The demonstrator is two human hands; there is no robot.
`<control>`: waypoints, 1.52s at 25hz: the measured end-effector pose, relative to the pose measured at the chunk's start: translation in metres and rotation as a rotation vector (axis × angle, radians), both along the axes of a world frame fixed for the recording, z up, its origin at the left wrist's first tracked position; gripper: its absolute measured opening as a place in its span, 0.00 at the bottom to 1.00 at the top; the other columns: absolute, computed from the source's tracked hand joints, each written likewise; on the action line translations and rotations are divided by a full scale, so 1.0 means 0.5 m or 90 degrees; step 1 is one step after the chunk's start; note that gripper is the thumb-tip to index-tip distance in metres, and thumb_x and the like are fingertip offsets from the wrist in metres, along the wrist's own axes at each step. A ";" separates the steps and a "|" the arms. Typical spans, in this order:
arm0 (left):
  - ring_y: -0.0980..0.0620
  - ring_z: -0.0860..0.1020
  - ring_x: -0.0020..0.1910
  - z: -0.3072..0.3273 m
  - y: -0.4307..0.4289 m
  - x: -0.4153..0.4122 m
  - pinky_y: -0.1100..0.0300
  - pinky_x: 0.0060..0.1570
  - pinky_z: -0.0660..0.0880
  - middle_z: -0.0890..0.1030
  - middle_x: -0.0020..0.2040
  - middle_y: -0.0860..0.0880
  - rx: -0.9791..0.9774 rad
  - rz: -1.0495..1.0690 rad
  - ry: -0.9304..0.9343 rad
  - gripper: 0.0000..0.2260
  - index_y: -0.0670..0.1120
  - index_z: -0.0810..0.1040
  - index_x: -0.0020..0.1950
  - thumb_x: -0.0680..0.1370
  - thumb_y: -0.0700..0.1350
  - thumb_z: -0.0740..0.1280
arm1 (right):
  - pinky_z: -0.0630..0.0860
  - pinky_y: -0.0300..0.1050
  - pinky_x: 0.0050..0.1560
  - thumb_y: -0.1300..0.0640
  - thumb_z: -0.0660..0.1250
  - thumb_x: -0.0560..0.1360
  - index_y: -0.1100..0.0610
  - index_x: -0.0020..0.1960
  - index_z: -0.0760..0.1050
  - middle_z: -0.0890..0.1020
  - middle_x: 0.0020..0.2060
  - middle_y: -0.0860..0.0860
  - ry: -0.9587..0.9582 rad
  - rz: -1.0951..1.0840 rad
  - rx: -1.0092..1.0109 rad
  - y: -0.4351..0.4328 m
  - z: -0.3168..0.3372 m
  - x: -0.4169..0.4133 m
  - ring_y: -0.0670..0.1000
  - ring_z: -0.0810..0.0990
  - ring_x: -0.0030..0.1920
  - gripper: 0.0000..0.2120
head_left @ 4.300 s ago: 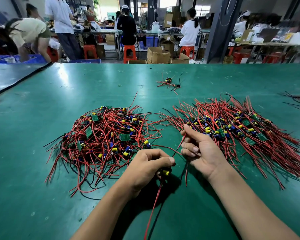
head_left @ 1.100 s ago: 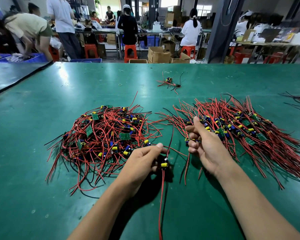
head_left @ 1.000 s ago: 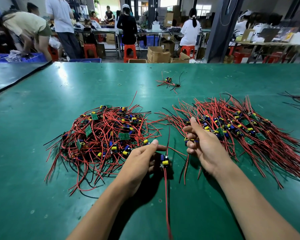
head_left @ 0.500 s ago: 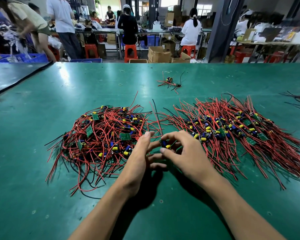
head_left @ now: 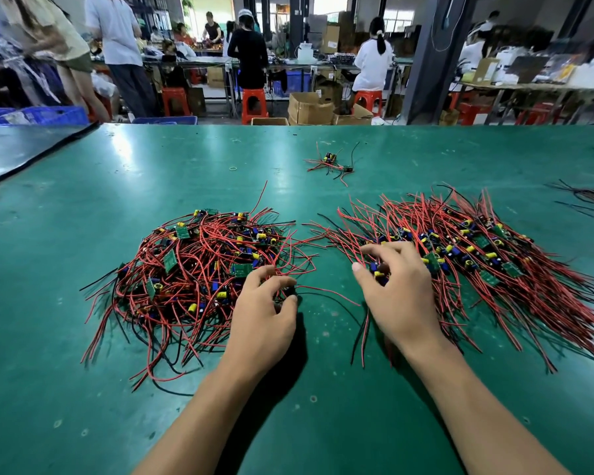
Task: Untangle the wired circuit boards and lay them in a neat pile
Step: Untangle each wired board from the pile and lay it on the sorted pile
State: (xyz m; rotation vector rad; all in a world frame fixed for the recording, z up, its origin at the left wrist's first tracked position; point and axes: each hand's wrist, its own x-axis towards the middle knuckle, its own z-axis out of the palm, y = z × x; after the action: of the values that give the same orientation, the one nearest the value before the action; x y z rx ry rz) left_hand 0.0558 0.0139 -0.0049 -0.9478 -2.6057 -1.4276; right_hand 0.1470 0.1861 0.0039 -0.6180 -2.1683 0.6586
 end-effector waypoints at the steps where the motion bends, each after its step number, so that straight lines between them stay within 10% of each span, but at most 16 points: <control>1: 0.56 0.74 0.59 0.000 0.001 0.001 0.77 0.56 0.64 0.75 0.65 0.49 -0.010 -0.003 0.014 0.10 0.44 0.82 0.59 0.78 0.40 0.68 | 0.72 0.37 0.54 0.56 0.74 0.74 0.54 0.54 0.83 0.77 0.49 0.47 0.005 0.048 0.016 -0.009 0.000 -0.002 0.47 0.78 0.46 0.09; 5: 0.54 0.76 0.57 0.001 -0.001 0.002 0.77 0.54 0.61 0.81 0.58 0.50 -0.027 -0.006 0.053 0.12 0.44 0.82 0.59 0.76 0.38 0.68 | 0.70 0.29 0.48 0.56 0.74 0.74 0.52 0.48 0.84 0.80 0.44 0.45 -0.041 0.169 -0.005 -0.033 -0.009 -0.010 0.43 0.79 0.42 0.03; 13: 0.67 0.74 0.37 0.000 -0.003 0.007 0.79 0.44 0.67 0.83 0.51 0.53 0.030 -0.009 0.031 0.13 0.46 0.83 0.55 0.73 0.35 0.71 | 0.68 0.48 0.63 0.41 0.72 0.72 0.44 0.64 0.78 0.77 0.54 0.45 -0.353 0.214 0.005 -0.044 -0.009 -0.006 0.49 0.75 0.58 0.22; 18: 0.67 0.76 0.36 0.001 -0.003 0.014 0.77 0.41 0.69 0.83 0.50 0.57 0.072 -0.020 0.009 0.17 0.50 0.81 0.59 0.73 0.34 0.70 | 0.64 0.49 0.60 0.48 0.69 0.77 0.47 0.53 0.81 0.78 0.49 0.45 -0.347 0.170 0.043 -0.049 -0.006 -0.006 0.50 0.75 0.58 0.07; 24: 0.59 0.81 0.50 0.003 -0.008 0.005 0.68 0.56 0.74 0.81 0.59 0.55 0.163 0.075 -0.095 0.19 0.50 0.76 0.65 0.76 0.38 0.69 | 0.74 0.38 0.49 0.60 0.71 0.76 0.52 0.44 0.80 0.81 0.42 0.46 0.013 0.104 -0.208 -0.025 0.029 0.003 0.44 0.78 0.42 0.05; 27: 0.62 0.83 0.40 0.007 -0.006 0.009 0.73 0.44 0.74 0.80 0.59 0.55 0.213 0.059 -0.105 0.18 0.50 0.75 0.65 0.77 0.36 0.68 | 0.72 0.39 0.43 0.63 0.70 0.76 0.53 0.45 0.80 0.82 0.39 0.46 0.166 0.209 -0.544 -0.023 0.052 0.005 0.44 0.77 0.40 0.05; 31: 0.45 0.82 0.30 0.019 -0.003 0.010 0.53 0.30 0.80 0.83 0.51 0.46 0.388 0.030 -0.303 0.13 0.48 0.74 0.61 0.79 0.37 0.67 | 0.72 0.37 0.35 0.59 0.70 0.70 0.54 0.44 0.81 0.84 0.40 0.51 0.218 0.387 -0.768 -0.022 0.067 0.015 0.46 0.77 0.36 0.04; 38: 0.54 0.80 0.30 0.056 -0.016 0.001 0.63 0.30 0.79 0.86 0.48 0.47 0.530 -0.082 -0.712 0.23 0.45 0.77 0.60 0.71 0.57 0.69 | 0.67 0.37 0.35 0.56 0.75 0.67 0.51 0.40 0.84 0.79 0.34 0.49 0.088 0.488 -0.739 -0.040 0.063 0.018 0.45 0.72 0.31 0.03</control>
State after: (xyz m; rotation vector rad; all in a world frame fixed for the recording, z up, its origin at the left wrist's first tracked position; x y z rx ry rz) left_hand 0.0561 0.0057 0.0229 -0.1700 -1.8268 -3.3491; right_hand 0.1559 0.1664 0.0356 -0.2190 -1.6710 2.3399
